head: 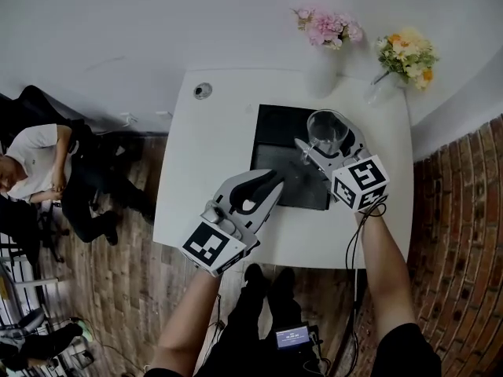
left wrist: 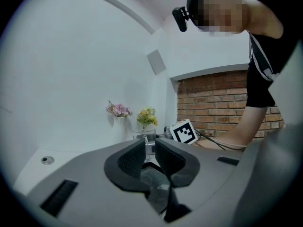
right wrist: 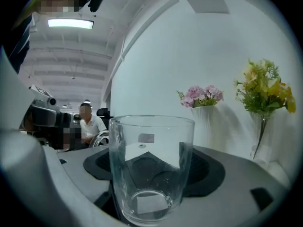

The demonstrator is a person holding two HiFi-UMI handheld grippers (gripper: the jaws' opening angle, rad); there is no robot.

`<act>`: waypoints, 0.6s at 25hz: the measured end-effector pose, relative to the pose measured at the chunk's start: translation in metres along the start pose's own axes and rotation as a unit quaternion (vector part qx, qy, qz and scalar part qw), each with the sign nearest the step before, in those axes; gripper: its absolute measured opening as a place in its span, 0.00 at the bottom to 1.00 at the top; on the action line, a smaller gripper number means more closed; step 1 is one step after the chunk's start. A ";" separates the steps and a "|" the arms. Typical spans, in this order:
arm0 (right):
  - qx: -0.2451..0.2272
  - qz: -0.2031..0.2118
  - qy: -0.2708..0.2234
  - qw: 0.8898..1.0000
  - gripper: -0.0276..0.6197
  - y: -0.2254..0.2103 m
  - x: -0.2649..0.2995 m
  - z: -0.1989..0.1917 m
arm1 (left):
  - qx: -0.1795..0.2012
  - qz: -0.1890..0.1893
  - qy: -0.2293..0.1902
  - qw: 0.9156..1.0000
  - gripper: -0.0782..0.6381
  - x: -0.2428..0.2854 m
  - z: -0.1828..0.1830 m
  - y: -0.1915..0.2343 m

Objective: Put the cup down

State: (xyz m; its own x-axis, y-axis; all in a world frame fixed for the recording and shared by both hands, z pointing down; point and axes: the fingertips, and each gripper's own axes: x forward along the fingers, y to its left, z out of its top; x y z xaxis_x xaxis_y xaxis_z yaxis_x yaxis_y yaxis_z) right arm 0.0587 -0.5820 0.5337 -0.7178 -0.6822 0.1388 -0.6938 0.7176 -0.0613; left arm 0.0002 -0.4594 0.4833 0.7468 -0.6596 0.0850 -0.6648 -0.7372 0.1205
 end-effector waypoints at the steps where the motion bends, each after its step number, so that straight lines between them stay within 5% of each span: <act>1: -0.004 0.001 0.003 1.000 0.67 -0.003 0.005 -0.002 | -0.001 0.001 -0.002 1.000 0.18 0.001 0.000 0.002; 15: -0.076 0.071 0.077 0.992 0.67 -0.009 0.054 -0.021 | -0.002 0.021 0.005 1.000 0.18 -0.010 -0.007 0.017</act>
State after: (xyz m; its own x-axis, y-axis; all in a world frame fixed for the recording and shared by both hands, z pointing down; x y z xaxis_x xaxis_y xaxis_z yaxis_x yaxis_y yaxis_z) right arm 0.0273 -0.6219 0.5626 -0.7818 -0.5518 0.2904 -0.5613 0.8256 0.0577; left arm -0.0185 -0.4648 0.4916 0.7178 -0.6891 0.0995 -0.6961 -0.7077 0.1209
